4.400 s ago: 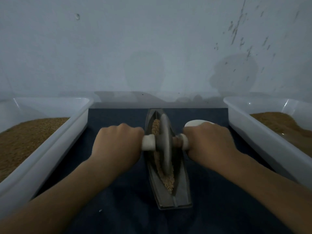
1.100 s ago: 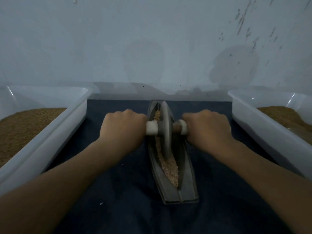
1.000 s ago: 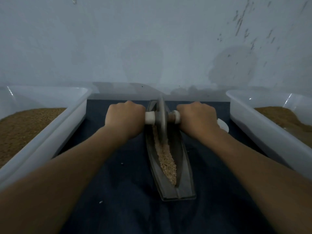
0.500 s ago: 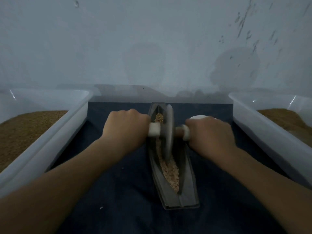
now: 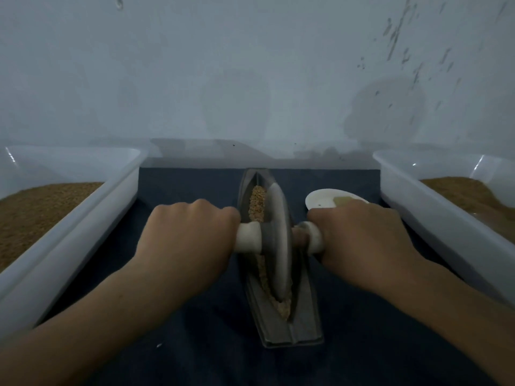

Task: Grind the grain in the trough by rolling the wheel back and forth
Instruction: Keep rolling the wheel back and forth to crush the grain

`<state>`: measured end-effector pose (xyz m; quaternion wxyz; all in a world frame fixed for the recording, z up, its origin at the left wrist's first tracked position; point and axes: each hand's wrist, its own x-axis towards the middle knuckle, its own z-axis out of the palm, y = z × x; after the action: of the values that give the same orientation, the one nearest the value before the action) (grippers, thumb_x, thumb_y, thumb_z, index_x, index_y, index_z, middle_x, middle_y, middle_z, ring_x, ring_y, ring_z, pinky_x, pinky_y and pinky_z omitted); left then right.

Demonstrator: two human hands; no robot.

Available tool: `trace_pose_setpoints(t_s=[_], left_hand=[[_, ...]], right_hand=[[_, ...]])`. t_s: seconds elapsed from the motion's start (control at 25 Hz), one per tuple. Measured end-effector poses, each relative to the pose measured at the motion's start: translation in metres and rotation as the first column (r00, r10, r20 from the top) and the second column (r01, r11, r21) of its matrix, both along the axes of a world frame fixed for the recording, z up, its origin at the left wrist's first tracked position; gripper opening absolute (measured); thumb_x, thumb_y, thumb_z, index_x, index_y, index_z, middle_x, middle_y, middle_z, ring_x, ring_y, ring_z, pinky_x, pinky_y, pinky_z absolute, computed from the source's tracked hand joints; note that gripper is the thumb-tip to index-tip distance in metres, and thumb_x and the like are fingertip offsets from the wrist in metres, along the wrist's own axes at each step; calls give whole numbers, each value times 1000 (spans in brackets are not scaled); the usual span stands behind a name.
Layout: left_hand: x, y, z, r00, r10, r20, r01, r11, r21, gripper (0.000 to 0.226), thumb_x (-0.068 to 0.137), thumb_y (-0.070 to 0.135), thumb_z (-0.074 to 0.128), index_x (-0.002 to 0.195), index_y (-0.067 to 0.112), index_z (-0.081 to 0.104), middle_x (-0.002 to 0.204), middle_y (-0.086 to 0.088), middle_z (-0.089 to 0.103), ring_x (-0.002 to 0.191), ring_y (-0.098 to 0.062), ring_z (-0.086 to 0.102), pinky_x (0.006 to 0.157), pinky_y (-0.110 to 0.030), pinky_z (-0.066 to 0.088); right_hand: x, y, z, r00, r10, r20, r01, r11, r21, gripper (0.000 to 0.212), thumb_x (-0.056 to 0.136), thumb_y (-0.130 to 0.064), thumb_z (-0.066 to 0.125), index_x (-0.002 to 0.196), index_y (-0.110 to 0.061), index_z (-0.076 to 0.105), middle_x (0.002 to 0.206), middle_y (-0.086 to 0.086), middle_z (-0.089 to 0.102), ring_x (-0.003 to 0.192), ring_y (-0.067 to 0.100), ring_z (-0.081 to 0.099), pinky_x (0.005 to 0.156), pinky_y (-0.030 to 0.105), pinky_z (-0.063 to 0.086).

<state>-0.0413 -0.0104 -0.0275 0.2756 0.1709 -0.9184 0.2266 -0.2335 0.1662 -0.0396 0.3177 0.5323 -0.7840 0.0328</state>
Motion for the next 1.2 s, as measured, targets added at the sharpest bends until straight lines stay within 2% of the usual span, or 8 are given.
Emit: trace_pose_setpoints(t_s=[0.16, 0.28, 0.4, 0.56, 0.72, 0.88, 1.04, 1.2], left_hand=[[-49, -31, 2, 966, 207, 156, -223, 971, 90, 12, 80, 31, 66, 85, 27, 57, 66, 4, 42, 51, -18, 39, 49, -30, 29], [-68, -44, 17, 945, 232, 231, -286, 929, 235, 16, 88, 29, 58, 103, 27, 63, 91, 0, 62, 78, -25, 60, 62, -35, 40], [-39, -22, 6, 965, 198, 172, -225, 962, 157, 9, 83, 32, 63, 91, 29, 59, 72, 5, 48, 58, -17, 45, 53, -32, 33], [1, 1, 1, 997, 62, 41, -62, 998, -2, 52, 52, 34, 81, 66, 31, 31, 53, 10, 17, 41, -12, 12, 48, -19, 5], [-38, -21, -1, 968, 200, 153, -208, 977, 41, 11, 78, 34, 66, 83, 30, 56, 63, 6, 34, 49, -15, 35, 46, -28, 25], [-73, -47, 18, 944, 226, 240, -272, 945, 180, 17, 86, 28, 59, 102, 26, 66, 82, 1, 55, 69, -23, 52, 60, -34, 41], [-36, -21, 5, 968, 172, 182, -195, 974, 116, 11, 81, 33, 65, 91, 30, 61, 72, 5, 45, 59, -19, 42, 54, -33, 34], [-2, -4, -3, 994, 62, 90, -61, 998, -15, 46, 56, 34, 79, 66, 33, 34, 54, 10, 17, 40, -12, 15, 45, -20, 8]], right_hand=[[-25, -53, 1, 988, -104, 116, 103, 995, 19, 29, 81, -33, 64, 73, -31, 37, 71, -6, 48, 64, 23, 53, 53, 29, 30], [-32, -83, 18, 977, -149, 152, 143, 989, 47, 21, 87, -31, 64, 79, -31, 44, 80, -1, 55, 81, 29, 61, 62, 34, 35], [-20, -50, 13, 986, -94, 135, 82, 993, 90, 31, 80, -33, 68, 73, -32, 38, 74, -7, 48, 69, 23, 55, 55, 29, 31], [3, -1, 1, 998, -33, -44, 34, 999, 25, 48, 60, -37, 64, 61, -37, 16, 59, -9, 39, 48, 12, 34, 47, 19, 7], [-16, -36, 2, 984, -108, 138, 102, 994, 48, 33, 77, -36, 65, 68, -32, 33, 69, -9, 48, 62, 18, 51, 50, 26, 24], [-28, -81, 16, 966, -158, 203, 154, 987, 32, 19, 89, -33, 62, 80, -30, 46, 88, 1, 63, 81, 29, 61, 62, 34, 35], [-15, -41, 10, 983, -104, 150, 93, 993, 78, 22, 79, -35, 68, 74, -31, 46, 78, -4, 59, 66, 21, 55, 53, 28, 33], [4, -3, 4, 998, -46, -35, 46, 999, -4, 54, 53, -36, 71, 58, -33, 17, 51, -11, 32, 44, -2, 19, 46, 15, 6]])
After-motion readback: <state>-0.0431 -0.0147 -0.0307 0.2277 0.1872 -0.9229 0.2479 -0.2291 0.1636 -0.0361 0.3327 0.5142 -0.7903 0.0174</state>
